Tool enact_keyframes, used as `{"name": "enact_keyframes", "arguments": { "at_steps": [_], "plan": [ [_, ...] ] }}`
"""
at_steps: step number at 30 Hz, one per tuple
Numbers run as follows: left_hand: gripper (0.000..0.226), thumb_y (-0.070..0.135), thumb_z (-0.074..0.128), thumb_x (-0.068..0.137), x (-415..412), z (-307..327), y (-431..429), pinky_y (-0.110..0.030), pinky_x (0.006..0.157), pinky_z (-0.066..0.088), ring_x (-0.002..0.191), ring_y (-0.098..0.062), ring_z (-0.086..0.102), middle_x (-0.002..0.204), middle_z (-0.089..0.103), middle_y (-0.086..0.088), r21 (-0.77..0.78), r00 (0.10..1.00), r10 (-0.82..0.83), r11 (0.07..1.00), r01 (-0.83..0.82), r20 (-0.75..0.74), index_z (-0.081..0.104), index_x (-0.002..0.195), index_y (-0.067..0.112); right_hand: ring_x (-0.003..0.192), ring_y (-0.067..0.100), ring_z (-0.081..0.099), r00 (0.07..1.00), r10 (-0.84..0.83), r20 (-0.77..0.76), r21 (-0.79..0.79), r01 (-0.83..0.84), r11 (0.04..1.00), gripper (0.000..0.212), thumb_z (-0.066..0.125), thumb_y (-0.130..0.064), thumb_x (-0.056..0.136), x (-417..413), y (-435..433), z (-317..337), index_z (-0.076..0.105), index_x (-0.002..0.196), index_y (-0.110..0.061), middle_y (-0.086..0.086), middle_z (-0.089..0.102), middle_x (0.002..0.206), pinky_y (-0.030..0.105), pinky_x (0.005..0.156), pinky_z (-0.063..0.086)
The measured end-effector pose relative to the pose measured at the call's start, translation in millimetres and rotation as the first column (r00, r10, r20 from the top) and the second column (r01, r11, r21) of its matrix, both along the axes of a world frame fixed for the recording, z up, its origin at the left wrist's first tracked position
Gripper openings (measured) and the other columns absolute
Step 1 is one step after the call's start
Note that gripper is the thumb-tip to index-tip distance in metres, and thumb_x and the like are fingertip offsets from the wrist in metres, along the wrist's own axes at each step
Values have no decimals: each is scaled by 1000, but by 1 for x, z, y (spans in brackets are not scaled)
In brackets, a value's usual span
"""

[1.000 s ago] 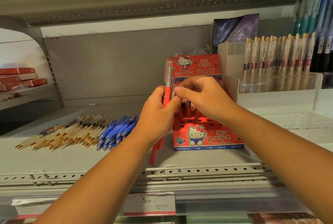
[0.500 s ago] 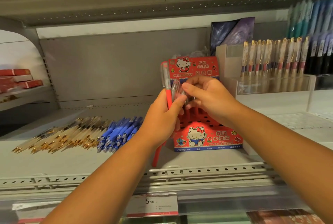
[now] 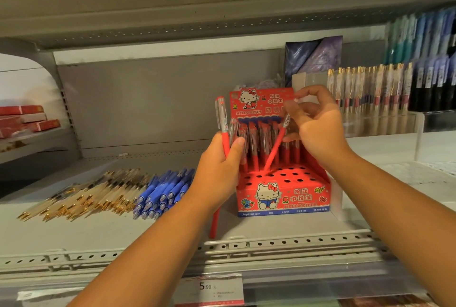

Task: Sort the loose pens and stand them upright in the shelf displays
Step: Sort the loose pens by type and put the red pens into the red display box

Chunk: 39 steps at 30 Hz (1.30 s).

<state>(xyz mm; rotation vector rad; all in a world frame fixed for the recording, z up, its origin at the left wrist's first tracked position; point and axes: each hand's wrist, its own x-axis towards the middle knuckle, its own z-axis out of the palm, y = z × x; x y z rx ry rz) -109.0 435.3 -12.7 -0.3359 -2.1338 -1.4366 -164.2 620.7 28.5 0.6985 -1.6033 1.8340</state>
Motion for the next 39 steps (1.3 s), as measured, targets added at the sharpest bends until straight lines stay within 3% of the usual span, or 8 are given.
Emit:
{"name": "enact_keyframes", "arguments": {
  "at_steps": [3,11,16,26,31,33,36,39],
  "plan": [
    [25,36,43,103,1,1,1,-25,49,34,51,-10,48,69,59,5,15,1000,-10,1000,10,8,49,82,24,61,35,63,986,-153,-65,120,159,980,33,72,-20,89,-1,4,-1,53,83,-46,27,59,87,37,43,55],
    [25,32,40,104,5,3,2,-18,43,36,46,-7,47,69,59,3,11,999,-39,999,39,8,49,84,20,66,29,67,906,-373,-201,275,417,866,28,73,-29,87,-12,10,-6,48,87,-42,8,63,80,45,48,58],
    [29,30,41,104,5,3,2,-14,39,32,40,-4,42,47,50,14,43,996,-74,996,73,40,50,82,14,54,21,64,884,-405,-235,376,467,800,23,73,-29,86,-20,9,-10,51,90,-33,-1,62,73,42,46,57],
    [26,26,46,103,8,7,5,-16,39,32,42,-6,43,70,59,-5,127,991,-133,983,130,21,55,91,5,64,12,58,883,-406,-235,632,456,627,11,68,-26,88,-18,2,-18,58,86,-32,-9,59,67,28,61,47],
    [26,27,46,103,11,7,7,-18,41,32,44,-8,41,68,58,-1,141,987,-162,977,159,10,57,96,4,93,21,60,757,-529,-384,619,636,460,16,61,-27,91,-1,-2,-9,72,102,-26,-4,62,106,36,77,54],
    [26,27,47,103,11,8,7,-18,40,32,42,-9,40,66,57,0,160,985,-175,972,172,3,57,98,3,94,17,59,779,-511,-363,553,622,554,21,62,-25,90,7,-7,-2,73,108,-25,-7,60,108,32,79,52],
    [26,26,45,103,13,8,8,-16,39,32,39,-7,40,63,56,2,180,978,-208,962,205,-6,57,101,3,83,6,64,979,-177,-105,485,206,850,22,64,-13,89,21,-20,8,72,104,-27,-14,69,97,20,74,51],
    [23,27,44,104,13,8,9,-16,38,32,39,-6,41,62,56,3,182,970,-241,954,240,-16,57,95,10,75,-3,66,991,98,85,428,-126,895,21,64,-6,89,30,-32,10,73,95,-24,-8,75,86,12,65,49]
  ]
}}
